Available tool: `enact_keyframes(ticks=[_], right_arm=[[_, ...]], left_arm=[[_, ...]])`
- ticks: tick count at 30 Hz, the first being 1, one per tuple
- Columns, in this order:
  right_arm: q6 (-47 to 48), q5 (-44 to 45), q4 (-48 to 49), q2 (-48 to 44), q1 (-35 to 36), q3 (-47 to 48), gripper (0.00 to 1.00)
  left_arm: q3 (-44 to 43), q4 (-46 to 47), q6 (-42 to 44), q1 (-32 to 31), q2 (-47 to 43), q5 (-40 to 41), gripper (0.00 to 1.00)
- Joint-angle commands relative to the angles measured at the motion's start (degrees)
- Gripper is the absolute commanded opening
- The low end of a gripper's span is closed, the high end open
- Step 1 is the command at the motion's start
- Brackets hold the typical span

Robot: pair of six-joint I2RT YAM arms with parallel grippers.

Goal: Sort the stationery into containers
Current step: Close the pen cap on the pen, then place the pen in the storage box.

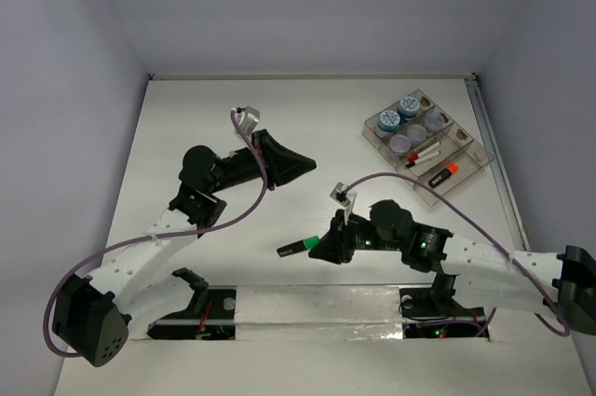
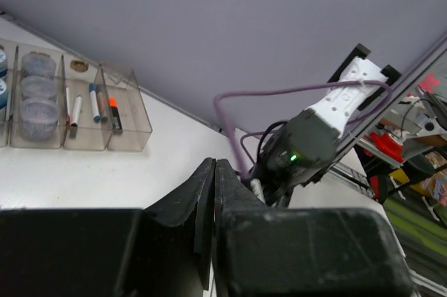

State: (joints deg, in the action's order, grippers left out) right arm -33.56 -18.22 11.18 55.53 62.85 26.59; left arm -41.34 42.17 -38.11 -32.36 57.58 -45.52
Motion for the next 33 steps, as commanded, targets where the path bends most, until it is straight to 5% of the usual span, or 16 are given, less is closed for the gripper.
enact_keyframes(ticks=[1,12,17,24,33], right_arm=[[3.94,2.04,-4.04,-2.35,-1.85,5.58,0.00],[6.49,1.95,-13.45,-5.25,-12.04,4.87,0.00],[7.46,11.78,-25.05,-9.55,-17.04,8.12,0.00],[4.91,37.32,-43.68,-15.89,-22.32,16.47,0.00],[2.97,51.78,-58.28,-9.39,-33.30,26.40,0.00]], left_arm=[[1.27,1.96,1.89,-0.51,-2.65,4.81,0.00],[7.32,-9.90,6.47,-0.51,-9.41,13.52,0.00],[4.09,-19.30,10.67,-0.51,-15.47,16.51,0.00],[-1.02,-34.15,18.23,-0.51,-19.78,17.39,0.00],[-1.02,-39.80,23.60,-0.51,-23.92,17.39,0.00]])
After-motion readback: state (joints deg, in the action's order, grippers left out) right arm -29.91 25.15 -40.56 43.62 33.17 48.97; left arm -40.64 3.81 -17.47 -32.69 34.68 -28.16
